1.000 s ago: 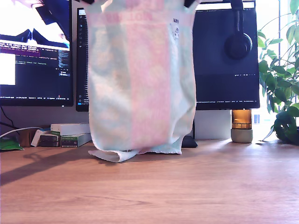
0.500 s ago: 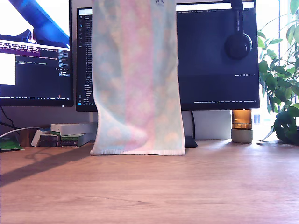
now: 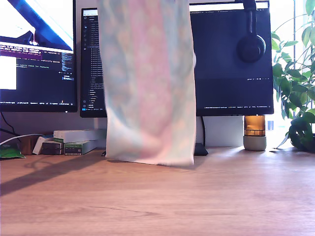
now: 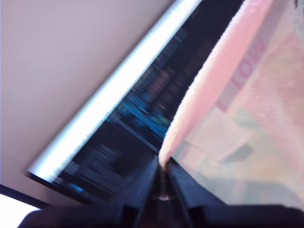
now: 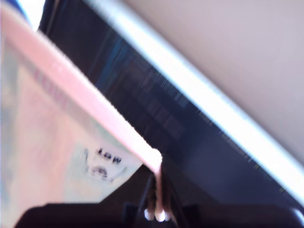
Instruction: Fold the tea towel to a neat square and place it to the right
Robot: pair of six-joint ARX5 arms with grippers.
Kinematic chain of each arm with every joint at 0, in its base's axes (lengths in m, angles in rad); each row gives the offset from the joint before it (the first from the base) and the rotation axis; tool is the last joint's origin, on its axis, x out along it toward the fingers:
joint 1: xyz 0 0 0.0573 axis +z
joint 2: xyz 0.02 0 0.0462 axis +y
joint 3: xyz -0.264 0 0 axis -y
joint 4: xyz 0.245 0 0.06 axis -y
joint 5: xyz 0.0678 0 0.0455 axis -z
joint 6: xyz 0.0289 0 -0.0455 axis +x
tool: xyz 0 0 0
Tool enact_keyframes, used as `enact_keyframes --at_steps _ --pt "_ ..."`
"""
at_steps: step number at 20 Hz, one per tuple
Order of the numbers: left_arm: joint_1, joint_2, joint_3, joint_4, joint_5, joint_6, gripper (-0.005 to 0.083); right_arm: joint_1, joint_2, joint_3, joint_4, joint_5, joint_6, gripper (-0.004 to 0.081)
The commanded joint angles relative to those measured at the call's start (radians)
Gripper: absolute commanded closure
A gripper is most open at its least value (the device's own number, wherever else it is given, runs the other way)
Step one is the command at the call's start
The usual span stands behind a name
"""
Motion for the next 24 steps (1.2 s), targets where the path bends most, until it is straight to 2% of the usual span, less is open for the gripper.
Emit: enact_keyframes --at_steps 1,3,8,10,14,15,19,21,24 --pt "0.024 -0.016 -0.005 -0.080 -0.001 -0.006 0.0797 -0.012 0.000 0.006 -0.081 0.005 0.006 0.0781" --pt "0.018 -0.018 -0.003 -0.200 0.046 -0.011 0.0797 -0.001 0.000 0.006 -0.196 -0.056 0.031 0.0781" --pt "0.019 -0.019 -0.003 -0.496 0.224 -0.087 0.0797 0.030 -0.002 0.006 -0.495 -0.313 0.116 0.0781" --pt "0.019 -0.019 -0.003 -0.571 0.304 -0.113 0.0797 0.053 -0.002 0.006 -0.565 -0.362 0.132 0.0781" --pt "0.012 -0.018 -0.005 -0.675 0.431 -0.109 0.0797 0.064 -0.002 0.005 -0.569 -0.397 0.236 0.0781" --pt "0.013 -0.021 -0.005 -0.675 0.433 -0.076 0.0797 0.064 -0.002 0.005 -0.568 -0.395 0.237 0.0781" --pt "0.023 -0.051 -0.006 -0.673 0.438 -0.066 0.0797 0.064 -0.006 0.005 -0.570 -0.311 0.291 0.0781" --pt "0.023 -0.055 -0.019 -0.673 0.438 -0.067 0.0797 0.064 -0.010 0.004 -0.573 -0.310 0.299 0.0781" --pt "0.023 -0.089 -0.096 -0.651 0.438 -0.066 0.0797 0.083 -0.037 -0.021 -0.574 -0.269 0.307 0.0781"
